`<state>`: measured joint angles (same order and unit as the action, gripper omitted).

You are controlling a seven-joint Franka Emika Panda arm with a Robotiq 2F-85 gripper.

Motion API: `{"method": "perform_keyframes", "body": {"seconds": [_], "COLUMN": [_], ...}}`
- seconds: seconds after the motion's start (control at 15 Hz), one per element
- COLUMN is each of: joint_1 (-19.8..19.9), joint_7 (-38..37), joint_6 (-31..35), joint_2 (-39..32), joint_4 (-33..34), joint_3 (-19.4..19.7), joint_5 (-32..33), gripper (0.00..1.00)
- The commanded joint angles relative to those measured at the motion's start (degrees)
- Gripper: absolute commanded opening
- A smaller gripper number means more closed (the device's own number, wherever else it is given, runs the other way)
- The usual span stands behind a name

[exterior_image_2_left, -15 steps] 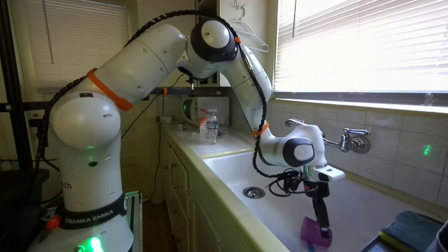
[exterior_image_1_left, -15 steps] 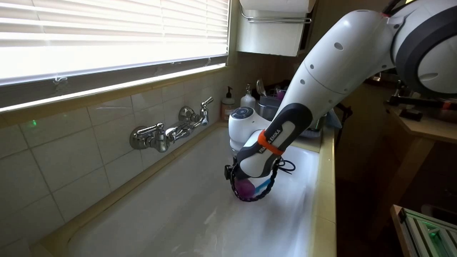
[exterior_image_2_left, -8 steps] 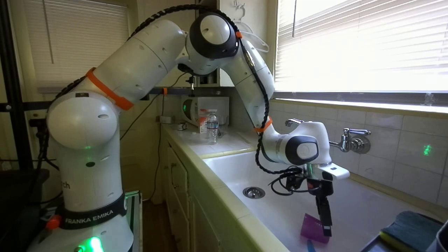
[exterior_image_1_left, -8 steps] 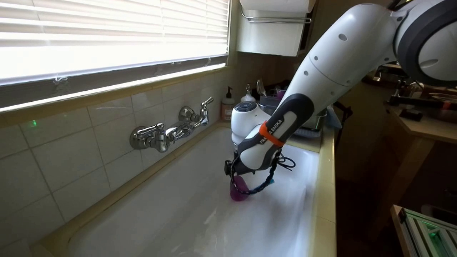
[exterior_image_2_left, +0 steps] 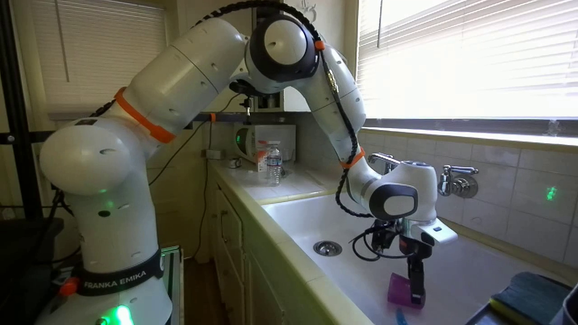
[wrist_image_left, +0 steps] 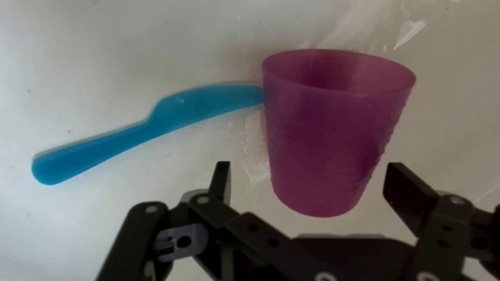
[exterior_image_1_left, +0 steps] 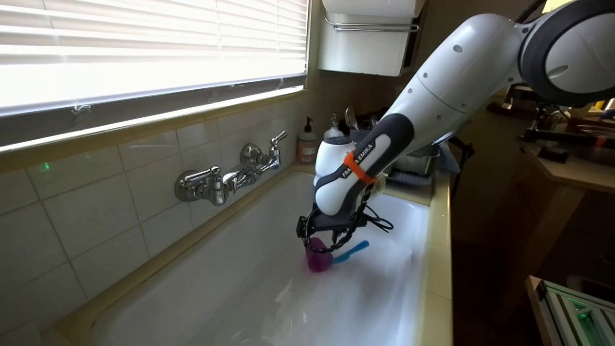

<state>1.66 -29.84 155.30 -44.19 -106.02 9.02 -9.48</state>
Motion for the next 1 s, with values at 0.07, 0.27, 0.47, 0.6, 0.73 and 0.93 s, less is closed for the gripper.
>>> {"method": "perform_keyframes", "body": {"seconds": [0.07, 0.27, 0.47, 0.6, 0.73, 0.93], "joint_1": [3.63, 3.96, 3.88, 3.34, 3.38, 2.77], "joint_7": [4.08, 5.04, 5.48, 5.58, 6.05, 5.74], "joint_6": [1.44, 1.11, 0.56, 0.42, 0.11, -0.22], "joint_2": [-3.24, -5.04, -6.53, -7.28, -7.88, -8.42], "joint_4": [3.72, 5.91, 7.74, 8.5, 9.3, 10.02], "joint_3": [-3.79, -4.19, -4.14, -3.54, -3.55, -2.77], "joint_5": [-5.19, -5.86, -5.72, -5.12, -5.02, -4.58], "gripper": [1.0, 1.0, 1.0, 1.0, 0.83, 0.63]}}
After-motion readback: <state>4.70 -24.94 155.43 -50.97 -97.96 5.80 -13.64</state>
